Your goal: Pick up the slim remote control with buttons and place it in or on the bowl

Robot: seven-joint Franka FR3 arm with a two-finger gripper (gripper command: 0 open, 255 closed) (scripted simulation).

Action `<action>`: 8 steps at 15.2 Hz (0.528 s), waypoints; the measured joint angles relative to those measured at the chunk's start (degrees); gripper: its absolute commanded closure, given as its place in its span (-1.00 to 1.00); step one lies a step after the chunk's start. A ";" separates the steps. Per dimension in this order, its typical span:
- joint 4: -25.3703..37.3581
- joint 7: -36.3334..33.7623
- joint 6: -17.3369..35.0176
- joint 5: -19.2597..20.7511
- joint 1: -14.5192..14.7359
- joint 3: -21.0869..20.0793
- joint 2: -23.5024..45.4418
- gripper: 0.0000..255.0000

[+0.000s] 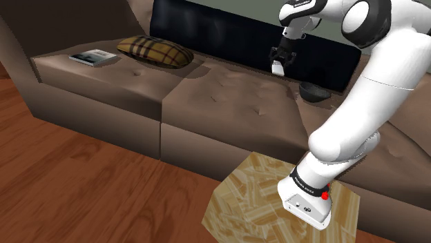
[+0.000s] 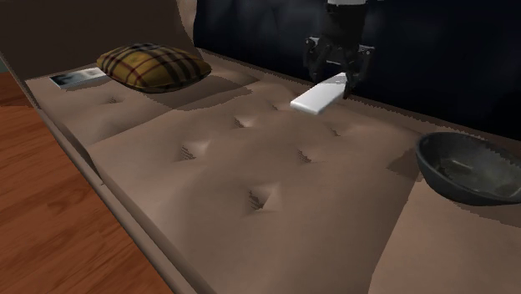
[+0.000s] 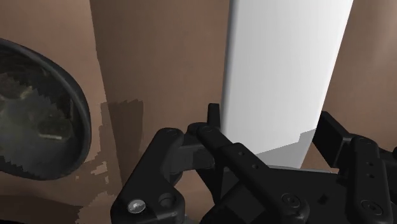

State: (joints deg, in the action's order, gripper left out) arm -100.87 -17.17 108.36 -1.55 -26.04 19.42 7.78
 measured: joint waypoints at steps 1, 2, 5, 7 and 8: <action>-0.14 1.42 -0.21 0.05 -0.78 0.61 -0.36 1.00; -0.57 2.50 -0.25 0.15 -1.39 1.11 -0.87 1.00; -0.40 6.35 0.26 -0.33 -3.55 2.69 -0.16 1.00; -0.19 9.14 0.06 -0.51 -5.12 3.84 -0.11 1.00; 0.20 10.55 0.15 -0.81 -5.94 4.39 0.40 1.00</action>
State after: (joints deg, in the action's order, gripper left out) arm -100.67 -6.62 108.51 -2.36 -31.98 23.81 8.18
